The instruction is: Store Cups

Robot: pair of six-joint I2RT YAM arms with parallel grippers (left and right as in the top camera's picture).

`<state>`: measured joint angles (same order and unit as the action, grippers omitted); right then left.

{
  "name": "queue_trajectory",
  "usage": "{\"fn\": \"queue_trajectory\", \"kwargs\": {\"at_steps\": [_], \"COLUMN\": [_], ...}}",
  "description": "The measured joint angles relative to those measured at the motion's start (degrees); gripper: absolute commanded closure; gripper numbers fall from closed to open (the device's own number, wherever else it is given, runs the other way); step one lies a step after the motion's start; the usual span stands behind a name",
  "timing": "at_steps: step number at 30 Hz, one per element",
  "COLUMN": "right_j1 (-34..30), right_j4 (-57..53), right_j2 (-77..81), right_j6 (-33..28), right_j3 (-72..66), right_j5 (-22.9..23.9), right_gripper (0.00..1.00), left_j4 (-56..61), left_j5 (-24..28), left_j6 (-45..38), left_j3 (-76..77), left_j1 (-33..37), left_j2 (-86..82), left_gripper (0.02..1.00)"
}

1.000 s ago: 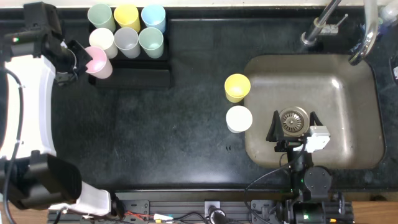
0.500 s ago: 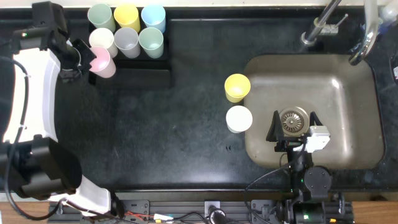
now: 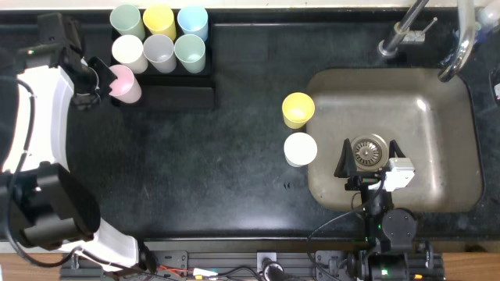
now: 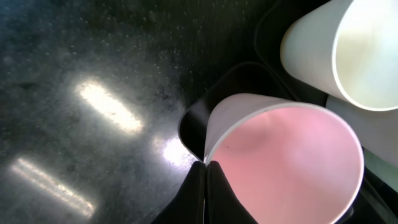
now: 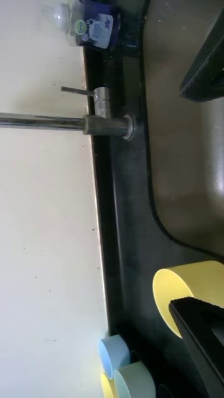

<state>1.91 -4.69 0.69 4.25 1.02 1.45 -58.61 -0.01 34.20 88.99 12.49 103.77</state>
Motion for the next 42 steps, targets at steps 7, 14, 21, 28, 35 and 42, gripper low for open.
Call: {"fn": "queue_trajectory", "kwargs": {"at_steps": [7, 14, 21, 28, 35, 42], "right_j1": [0.0, 0.0, 0.0, 0.0, 0.0, 0.0], "right_j4": [0.0, 0.0, 0.0, 0.0, -0.1, 0.0], "right_j2": [0.0, 0.0, 0.0, 0.0, 0.0, 0.0], "right_j6": [0.0, 0.0, 0.0, 0.0, 0.0, 0.0], "right_j3": [0.0, 0.0, 0.0, 0.0, 0.0, 0.0], "right_j5": [0.0, 0.0, 0.0, 0.0, 0.0, 0.0], "right_gripper": [0.003, 0.003, 0.005, 0.003, 0.003, 0.003], "left_j4": [2.7, 3.5, 3.6, 3.6, 3.8, 3.8], "left_j5": [1.1, 1.1, 1.1, 1.1, 1.2, 1.4], "left_j6": [0.6, 0.6, 0.6, 0.6, 0.9, 1.5], "left_j3": [-0.2, -0.2, -0.2, -0.2, -0.2, -0.2], "left_j1": [0.0, 0.0, 0.0, 0.2, 0.3, 0.3], "left_j2": [1.5, 2.1, 3.6, 3.7, 4.7, 5.0], "left_gripper": [0.982, 0.982, 0.982, 0.982, 0.018, 0.018]}}
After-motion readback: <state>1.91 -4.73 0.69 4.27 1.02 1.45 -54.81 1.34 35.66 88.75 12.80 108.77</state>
